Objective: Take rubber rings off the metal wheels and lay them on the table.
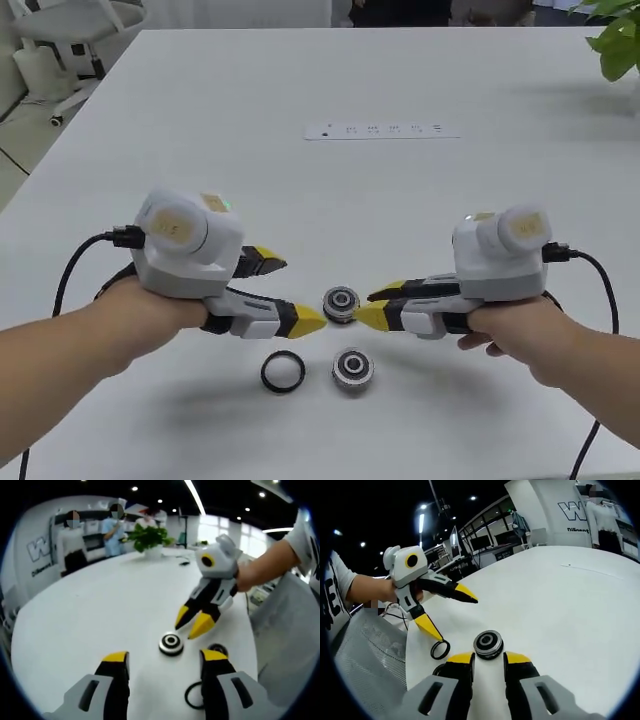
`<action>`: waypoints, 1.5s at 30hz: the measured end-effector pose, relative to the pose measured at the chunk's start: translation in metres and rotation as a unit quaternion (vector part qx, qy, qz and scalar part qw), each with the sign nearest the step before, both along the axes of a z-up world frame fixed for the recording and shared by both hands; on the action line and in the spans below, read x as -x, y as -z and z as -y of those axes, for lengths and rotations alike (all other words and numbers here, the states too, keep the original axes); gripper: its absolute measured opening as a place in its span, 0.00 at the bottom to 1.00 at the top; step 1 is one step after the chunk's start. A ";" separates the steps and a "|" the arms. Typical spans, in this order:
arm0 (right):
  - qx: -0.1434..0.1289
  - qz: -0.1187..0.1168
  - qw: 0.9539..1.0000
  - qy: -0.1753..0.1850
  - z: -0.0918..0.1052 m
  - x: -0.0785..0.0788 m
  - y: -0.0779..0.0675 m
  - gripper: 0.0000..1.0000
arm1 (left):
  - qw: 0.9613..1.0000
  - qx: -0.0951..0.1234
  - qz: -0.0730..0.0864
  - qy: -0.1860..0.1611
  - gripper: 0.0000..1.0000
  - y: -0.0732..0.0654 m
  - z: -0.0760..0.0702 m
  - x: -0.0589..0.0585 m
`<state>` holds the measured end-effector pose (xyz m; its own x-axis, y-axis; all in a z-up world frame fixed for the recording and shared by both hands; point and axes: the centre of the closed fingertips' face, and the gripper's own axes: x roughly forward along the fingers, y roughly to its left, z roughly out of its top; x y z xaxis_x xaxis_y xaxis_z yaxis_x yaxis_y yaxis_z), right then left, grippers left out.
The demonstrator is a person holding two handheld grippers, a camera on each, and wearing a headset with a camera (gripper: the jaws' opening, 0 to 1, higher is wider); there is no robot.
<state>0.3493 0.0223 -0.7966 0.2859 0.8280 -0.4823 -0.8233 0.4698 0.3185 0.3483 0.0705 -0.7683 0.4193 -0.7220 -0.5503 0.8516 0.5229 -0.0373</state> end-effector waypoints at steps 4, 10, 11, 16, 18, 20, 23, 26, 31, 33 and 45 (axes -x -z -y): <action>0.008 0.002 1.000 -0.005 -0.001 0.001 0.004 0.21 | 1.000 0.000 -0.005 0.003 0.55 0.003 0.002 0.000; 0.015 0.005 1.000 -0.010 -0.002 0.002 0.009 0.20 | 1.000 -0.004 -0.008 0.011 0.51 0.007 0.007 -0.002; 0.016 0.006 1.000 -0.011 -0.002 0.003 0.009 0.20 | 1.000 -0.004 -0.009 0.011 0.50 0.008 0.008 -0.002; 0.018 0.013 1.000 -0.014 -0.003 0.003 0.009 0.19 | 1.000 -0.008 -0.010 0.020 0.44 0.012 0.012 -0.002; 0.019 0.016 1.000 -0.016 -0.004 0.004 0.010 0.19 | 1.000 -0.008 -0.010 0.022 0.43 0.012 0.014 -0.002; 0.020 0.018 0.999 -0.017 -0.004 0.004 0.010 0.19 | 1.000 -0.007 -0.010 0.024 0.42 0.011 0.016 -0.002; 0.021 0.021 0.999 -0.018 -0.004 0.005 0.010 0.19 | 0.999 -0.008 -0.010 0.030 0.39 0.012 0.020 -0.001; 0.021 0.022 0.999 -0.020 -0.005 0.006 0.010 0.19 | 0.999 -0.010 -0.010 0.034 0.37 0.013 0.023 -0.001; 0.022 0.024 0.999 -0.021 -0.005 0.006 0.009 0.19 | 0.999 -0.007 -0.012 0.038 0.33 0.014 0.029 -0.001; 0.021 0.024 0.999 -0.021 -0.005 0.006 0.009 0.19 | 0.999 -0.009 -0.012 0.041 0.31 0.014 0.030 -0.001; 0.020 0.026 0.999 -0.020 -0.004 0.006 0.009 0.19 | 0.999 -0.020 -0.008 0.046 0.25 0.020 0.036 -0.003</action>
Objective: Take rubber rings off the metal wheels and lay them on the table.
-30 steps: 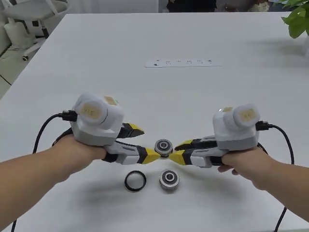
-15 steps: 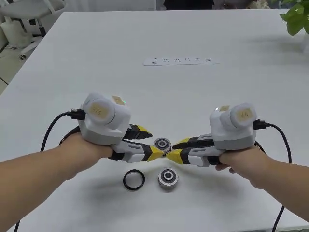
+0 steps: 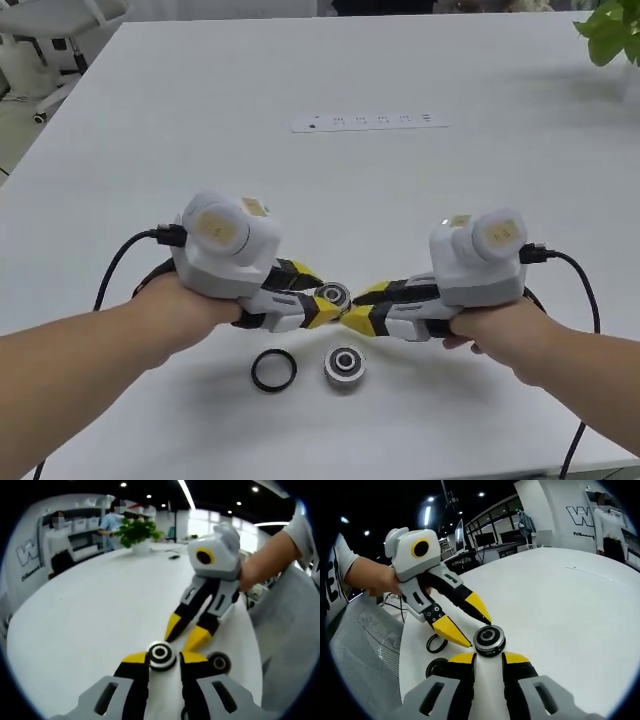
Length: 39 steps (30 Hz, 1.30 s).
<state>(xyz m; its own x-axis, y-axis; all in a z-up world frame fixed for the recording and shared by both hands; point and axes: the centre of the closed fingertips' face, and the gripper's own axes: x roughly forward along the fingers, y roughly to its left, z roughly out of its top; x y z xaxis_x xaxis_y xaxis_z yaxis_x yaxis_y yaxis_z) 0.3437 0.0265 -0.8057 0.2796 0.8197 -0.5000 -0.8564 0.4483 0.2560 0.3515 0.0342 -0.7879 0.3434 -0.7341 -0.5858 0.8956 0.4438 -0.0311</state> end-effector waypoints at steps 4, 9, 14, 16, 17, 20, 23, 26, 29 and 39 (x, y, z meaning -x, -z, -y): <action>-0.001 0.000 1.000 0.000 0.000 0.000 0.000 0.19 | 1.000 -0.003 -0.002 0.001 0.23 0.002 0.001 -0.001; -0.002 0.001 1.000 0.001 -0.001 0.000 -0.001 0.19 | 1.000 -0.010 0.003 0.003 0.20 0.004 0.004 -0.003; 0.000 0.004 1.000 0.000 -0.001 0.000 -0.001 0.19 | 1.000 -0.011 0.008 0.001 0.17 0.004 0.004 -0.004; -0.001 0.004 1.000 0.000 -0.001 -0.001 -0.001 0.19 | 1.000 -0.013 0.010 0.000 0.16 0.003 0.005 -0.004; -0.001 0.005 1.000 0.000 -0.001 -0.001 -0.001 0.19 | 1.000 -0.014 0.012 -0.001 0.15 0.004 0.003 -0.005; 0.003 0.008 1.000 -0.004 -0.002 0.000 0.000 0.19 | 1.000 -0.016 0.015 -0.001 0.14 0.004 0.003 -0.004; 0.004 0.010 1.000 -0.005 -0.002 -0.001 0.000 0.19 | 1.000 -0.016 0.015 -0.002 0.14 0.003 0.003 -0.003; 0.009 0.015 1.000 -0.006 -0.002 -0.002 0.001 0.20 | 1.000 -0.016 0.014 -0.004 0.14 0.004 0.003 -0.003; 0.014 0.027 1.000 -0.005 -0.002 -0.005 0.001 0.22 | 1.000 -0.013 0.013 -0.005 0.14 0.004 0.003 -0.003; 0.034 0.045 0.998 -0.019 -0.001 -0.005 0.004 0.11 | 1.000 -0.004 0.011 -0.013 0.13 0.004 0.002 -0.003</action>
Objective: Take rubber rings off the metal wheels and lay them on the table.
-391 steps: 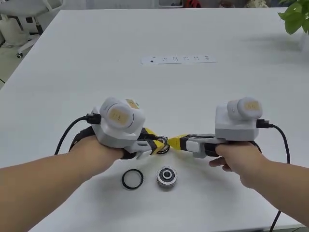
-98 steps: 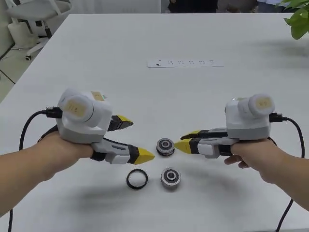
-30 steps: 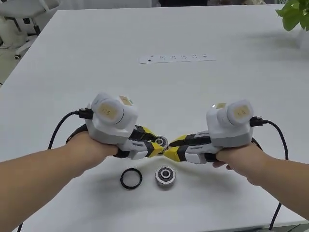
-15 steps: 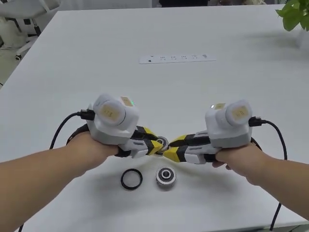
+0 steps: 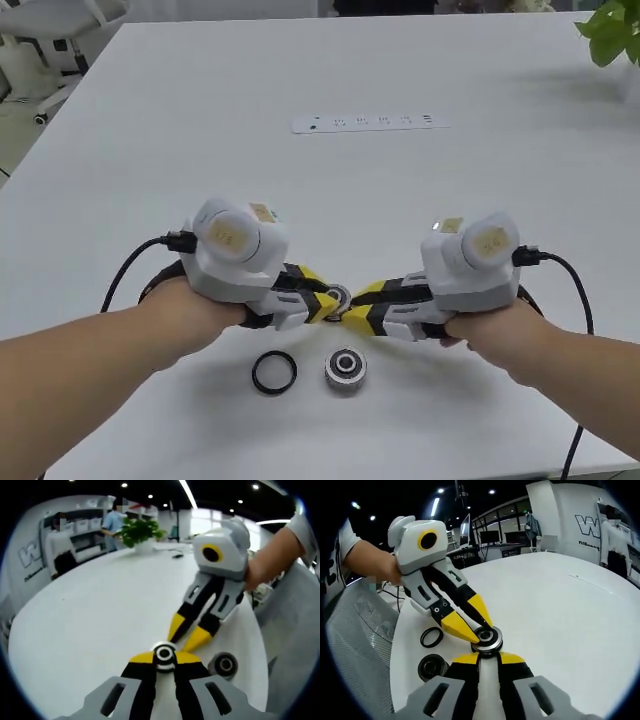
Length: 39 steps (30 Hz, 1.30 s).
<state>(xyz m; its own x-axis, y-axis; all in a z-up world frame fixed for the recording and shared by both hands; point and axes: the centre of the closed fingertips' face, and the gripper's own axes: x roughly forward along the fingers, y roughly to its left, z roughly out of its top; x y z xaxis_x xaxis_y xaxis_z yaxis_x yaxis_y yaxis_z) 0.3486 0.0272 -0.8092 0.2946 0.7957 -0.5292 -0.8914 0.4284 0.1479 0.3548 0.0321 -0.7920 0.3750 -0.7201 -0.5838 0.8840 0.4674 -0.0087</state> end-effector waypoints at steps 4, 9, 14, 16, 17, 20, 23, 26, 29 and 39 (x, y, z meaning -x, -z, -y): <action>0.007 0.010 1.000 -0.003 0.002 -0.001 0.000 0.04 | 1.000 0.002 -0.001 -0.003 0.13 0.000 0.000 0.000; 0.008 0.009 1.000 0.003 0.002 -0.003 0.000 0.02 | 1.000 0.001 -0.002 -0.005 0.13 0.000 0.000 -0.002; -0.007 -0.013 1.000 0.027 0.004 -0.006 0.000 0.00 | 1.000 -0.001 -0.002 -0.007 0.12 0.000 0.000 -0.002; -0.012 -0.018 0.999 0.035 0.004 -0.007 0.000 0.00 | 1.000 -0.001 -0.001 -0.006 0.12 0.000 0.000 -0.002; -0.013 -0.019 0.999 0.036 0.005 -0.007 0.000 0.00 | 1.000 -0.001 -0.001 -0.006 0.12 0.000 0.000 -0.002; -0.022 -0.028 0.998 0.046 0.007 -0.009 -0.002 0.00 | 1.000 -0.002 0.002 -0.006 0.12 0.000 0.000 -0.001; -0.028 -0.029 0.998 0.051 0.008 -0.009 -0.003 0.00 | 1.000 -0.002 0.002 -0.006 0.12 0.000 -0.001 -0.002; -0.036 -0.033 0.997 0.057 0.009 -0.011 -0.006 0.00 | 1.000 -0.003 0.003 -0.007 0.12 0.000 0.000 -0.002; -0.040 -0.035 0.997 0.062 0.009 -0.011 -0.007 0.00 | 1.000 -0.005 0.004 -0.005 0.12 0.000 -0.001 -0.002; -0.061 -0.045 0.994 0.077 0.009 -0.013 -0.011 0.00 | 1.000 -0.004 0.006 -0.007 0.12 0.001 0.000 -0.003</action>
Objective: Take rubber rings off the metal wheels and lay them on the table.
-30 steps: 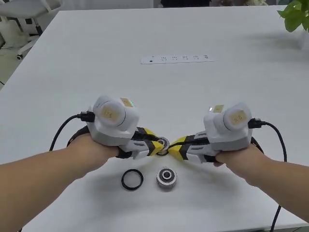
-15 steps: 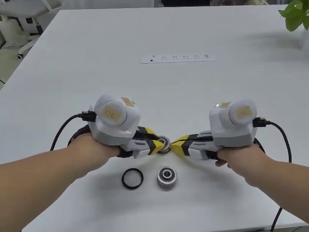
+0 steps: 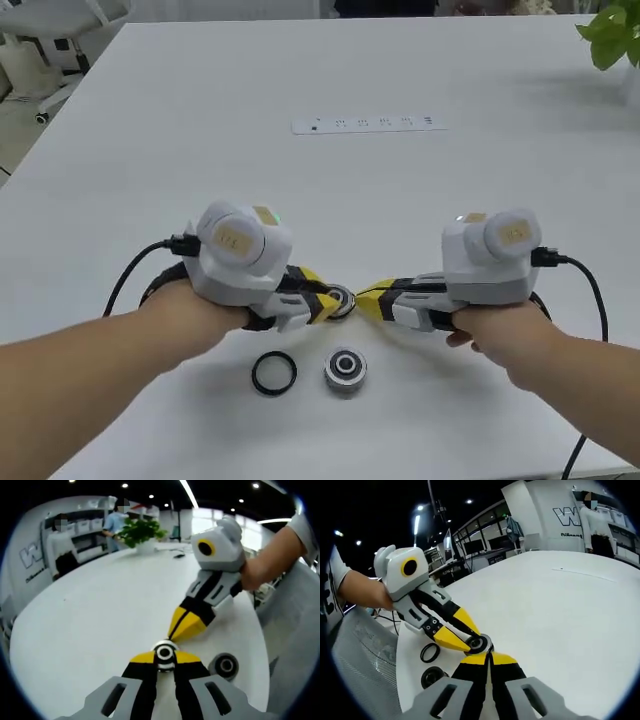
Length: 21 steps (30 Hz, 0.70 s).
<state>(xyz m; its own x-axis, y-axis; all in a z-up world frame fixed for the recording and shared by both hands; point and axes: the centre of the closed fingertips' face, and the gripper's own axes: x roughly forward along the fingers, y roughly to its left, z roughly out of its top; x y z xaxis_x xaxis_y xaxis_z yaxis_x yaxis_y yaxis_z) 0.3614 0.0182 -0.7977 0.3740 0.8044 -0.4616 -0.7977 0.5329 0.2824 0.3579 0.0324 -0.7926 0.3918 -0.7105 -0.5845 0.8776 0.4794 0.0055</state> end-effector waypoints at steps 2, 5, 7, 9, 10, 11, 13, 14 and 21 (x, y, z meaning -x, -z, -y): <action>-0.006 0.004 1.000 0.001 -0.001 -0.001 -0.004 0.00 | 1.000 -0.002 0.001 0.001 0.12 0.000 0.000 0.000; -0.003 0.005 1.000 0.000 -0.002 0.000 -0.004 0.00 | 1.000 -0.004 0.002 0.000 0.12 0.000 0.000 0.000; -0.006 0.005 1.000 0.001 -0.002 0.000 -0.004 0.00 | 1.000 -0.003 0.002 -0.002 0.12 0.000 0.000 0.000; -0.007 0.004 1.000 0.000 -0.003 0.000 -0.005 0.00 | 1.000 -0.003 0.002 -0.002 0.12 0.000 0.000 0.000; -0.006 0.004 1.000 0.000 -0.003 0.000 -0.005 0.00 | 1.000 -0.004 0.002 -0.003 0.12 0.000 0.000 0.000; -0.006 0.004 1.000 -0.001 -0.004 0.001 -0.006 0.00 | 1.000 -0.004 0.002 -0.003 0.12 0.000 0.001 0.000; -0.008 0.001 1.000 0.001 -0.005 0.002 -0.008 0.00 | 1.000 -0.004 0.003 -0.005 0.12 0.000 0.001 0.000; -0.009 0.000 1.000 0.001 -0.006 0.003 -0.008 0.00 | 1.000 -0.004 0.003 -0.006 0.12 0.001 0.001 0.000; -0.008 -0.001 1.000 -0.002 -0.009 0.007 -0.011 0.00 | 1.000 -0.005 0.004 -0.008 0.11 0.001 0.001 -0.001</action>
<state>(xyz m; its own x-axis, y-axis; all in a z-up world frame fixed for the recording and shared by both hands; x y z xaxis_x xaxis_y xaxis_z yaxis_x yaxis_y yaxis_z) 0.3546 0.0271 -0.7863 0.3694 0.8137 -0.4487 -0.7998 0.5243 0.2924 0.3587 0.0314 -0.7932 0.4071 -0.6980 -0.5891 0.8700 0.4928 0.0174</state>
